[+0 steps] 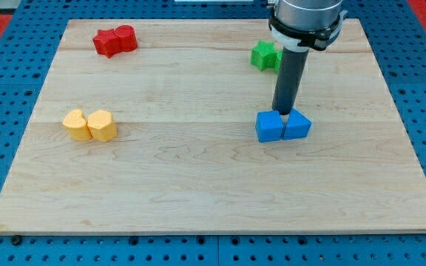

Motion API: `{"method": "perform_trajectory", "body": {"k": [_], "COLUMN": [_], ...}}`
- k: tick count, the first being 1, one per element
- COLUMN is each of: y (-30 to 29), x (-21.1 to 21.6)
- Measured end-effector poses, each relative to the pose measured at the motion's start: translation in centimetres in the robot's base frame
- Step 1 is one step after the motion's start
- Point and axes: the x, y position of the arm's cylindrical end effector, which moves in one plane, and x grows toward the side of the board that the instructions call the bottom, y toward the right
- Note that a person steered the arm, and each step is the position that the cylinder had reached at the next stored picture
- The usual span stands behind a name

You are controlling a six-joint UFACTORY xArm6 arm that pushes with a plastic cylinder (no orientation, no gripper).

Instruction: Place the blue triangle close to the blue cube

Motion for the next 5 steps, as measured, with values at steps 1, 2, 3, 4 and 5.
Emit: {"method": "perform_trajectory", "body": {"k": [1,2,3,4,5], "y": [4.4,9.3,10.7,7.6,3.7], "x": [-3.3,-3.4,-1.0,1.0,1.1]}}
